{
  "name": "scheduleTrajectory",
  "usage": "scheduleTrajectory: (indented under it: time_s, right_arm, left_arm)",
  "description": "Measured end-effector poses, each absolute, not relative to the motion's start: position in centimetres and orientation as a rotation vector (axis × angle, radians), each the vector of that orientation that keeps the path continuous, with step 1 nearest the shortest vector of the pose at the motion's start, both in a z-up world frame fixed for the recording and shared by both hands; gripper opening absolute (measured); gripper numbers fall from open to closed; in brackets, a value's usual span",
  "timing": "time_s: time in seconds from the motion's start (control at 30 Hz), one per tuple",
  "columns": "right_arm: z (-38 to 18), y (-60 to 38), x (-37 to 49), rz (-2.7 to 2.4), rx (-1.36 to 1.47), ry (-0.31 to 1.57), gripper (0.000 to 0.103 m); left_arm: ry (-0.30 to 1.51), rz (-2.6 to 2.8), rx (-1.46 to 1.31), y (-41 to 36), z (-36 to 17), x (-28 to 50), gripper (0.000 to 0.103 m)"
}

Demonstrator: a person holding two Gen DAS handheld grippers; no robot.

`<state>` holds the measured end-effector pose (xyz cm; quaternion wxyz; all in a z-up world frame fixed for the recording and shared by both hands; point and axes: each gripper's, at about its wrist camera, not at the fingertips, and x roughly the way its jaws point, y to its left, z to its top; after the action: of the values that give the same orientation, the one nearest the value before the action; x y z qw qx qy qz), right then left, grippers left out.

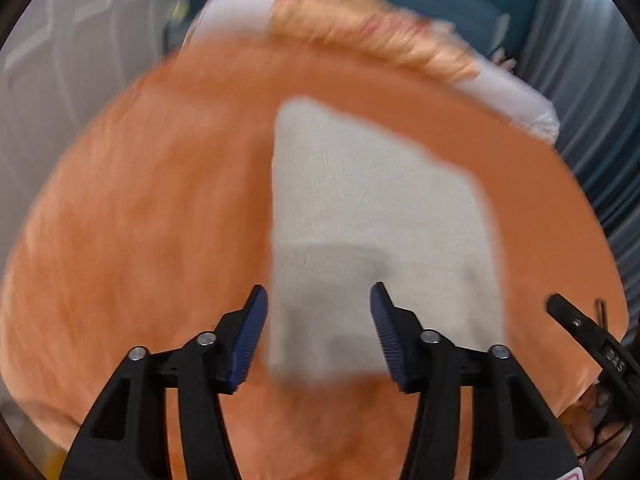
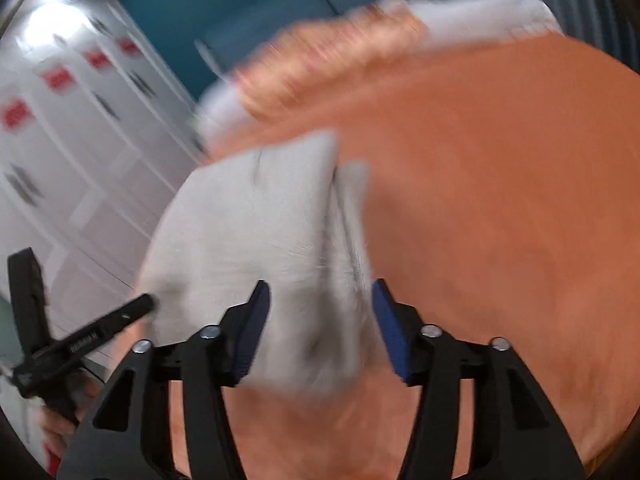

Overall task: Fold small clothes
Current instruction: 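Grasp the ribbed hem with both tools and fold it up toward the collar, then release the hem and smooth the folded sweater with both tools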

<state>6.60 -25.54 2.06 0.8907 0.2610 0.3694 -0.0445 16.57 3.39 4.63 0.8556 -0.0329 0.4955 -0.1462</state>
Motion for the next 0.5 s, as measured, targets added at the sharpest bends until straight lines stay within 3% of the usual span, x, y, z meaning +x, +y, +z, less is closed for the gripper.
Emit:
scheduleTrajectory:
  time_s: [0.17,0.5]
  right_arm:
    - [0.9,-23.9,3.3,-0.094,0.497,0.808,0.046]
    - [0.1,-21.5,7.9,-0.079,0.424,0.832,0.046]
  left_arm:
    - [1.063,-0.261,-0.093,5.7,2.7,13.8,0.049]
    - [1.022,-0.239,-0.004,3.5,2.4,14.5,0.050]
